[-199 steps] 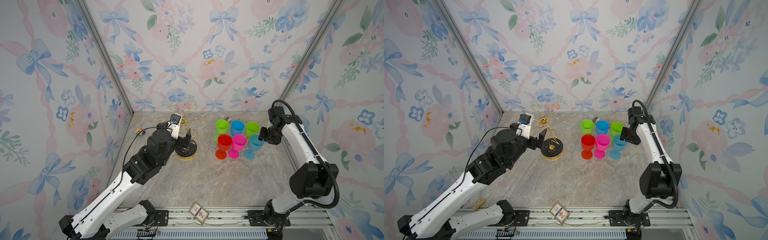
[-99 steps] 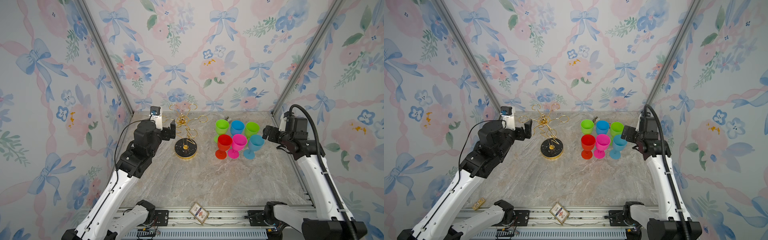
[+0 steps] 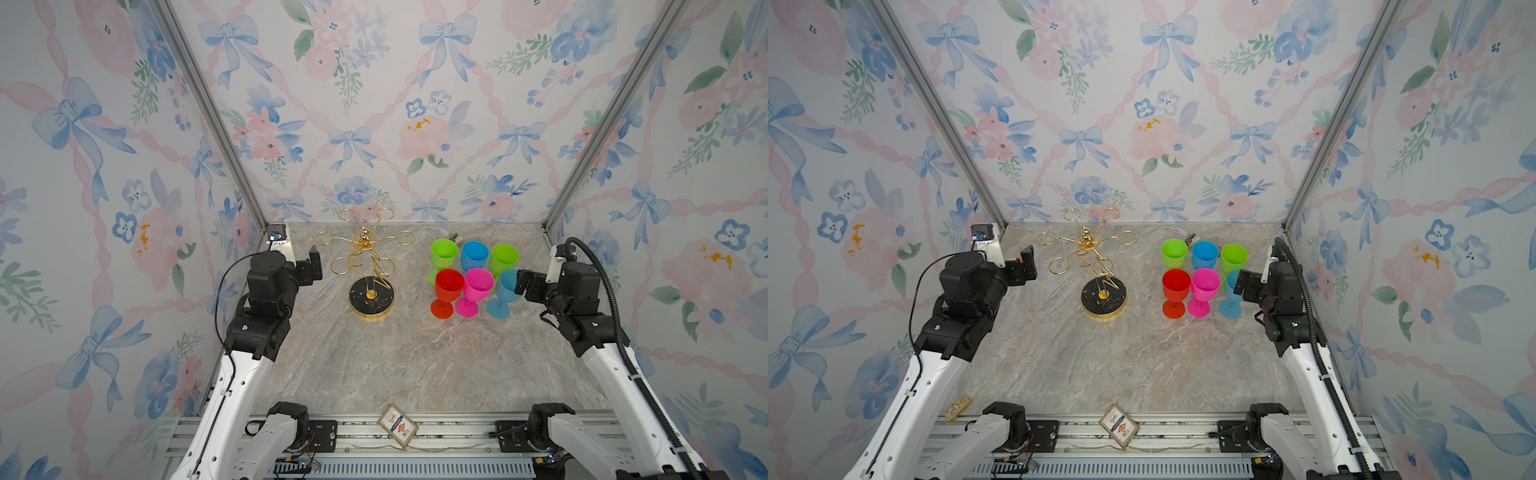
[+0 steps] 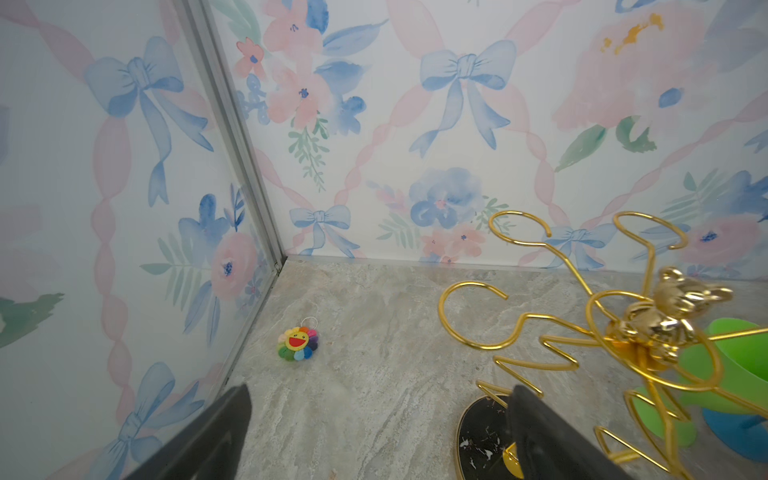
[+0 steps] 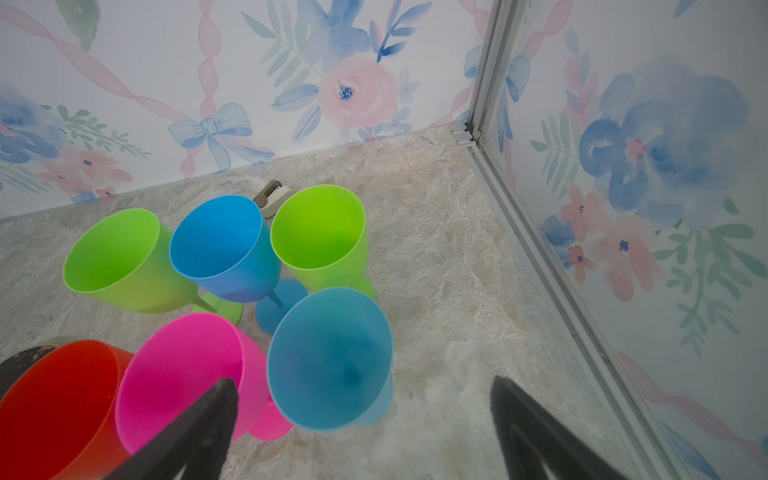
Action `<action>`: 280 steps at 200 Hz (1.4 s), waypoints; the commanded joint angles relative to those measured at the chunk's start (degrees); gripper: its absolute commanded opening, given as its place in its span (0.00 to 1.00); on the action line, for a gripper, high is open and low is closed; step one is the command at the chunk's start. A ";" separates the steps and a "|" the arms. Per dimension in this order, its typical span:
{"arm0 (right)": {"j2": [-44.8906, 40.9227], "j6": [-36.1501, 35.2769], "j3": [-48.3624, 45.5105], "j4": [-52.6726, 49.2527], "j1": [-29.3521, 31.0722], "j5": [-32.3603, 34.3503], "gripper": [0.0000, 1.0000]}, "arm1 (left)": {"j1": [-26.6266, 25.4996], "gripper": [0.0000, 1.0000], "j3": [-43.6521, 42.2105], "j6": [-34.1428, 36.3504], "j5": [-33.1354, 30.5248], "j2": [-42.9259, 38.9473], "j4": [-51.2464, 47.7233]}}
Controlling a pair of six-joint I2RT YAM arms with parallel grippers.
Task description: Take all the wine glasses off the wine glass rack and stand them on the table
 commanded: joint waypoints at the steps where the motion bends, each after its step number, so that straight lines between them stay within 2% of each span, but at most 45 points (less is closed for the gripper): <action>1: -2.13 -2.77 -1.73 4.04 1.41 2.72 0.97 | 4.17 0.98 -3.20 -2.00 4.23 -1.54 4.01; 45: -7.43 -3.79 -7.01 5.17 3.39 3.43 0.97 | 9.81 0.98 -10.98 -2.13 6.97 -3.57 11.07; 87: -9.69 -4.05 -10.71 6.83 5.63 4.80 0.97 | 10.77 0.98 -20.40 -1.75 6.53 -5.60 20.83; 146: -10.95 -5.08 -14.57 9.93 9.43 9.98 0.97 | 11.92 0.98 -31.00 -1.71 5.54 -5.33 32.75; 205: -13.02 -2.70 -21.82 15.82 11.83 13.30 0.97 | 13.21 0.98 -32.73 -2.47 6.10 -3.17 37.12; 280: -13.36 -4.77 -26.69 20.28 12.21 15.01 0.97 | 13.22 0.98 -34.81 -3.17 4.19 1.39 43.26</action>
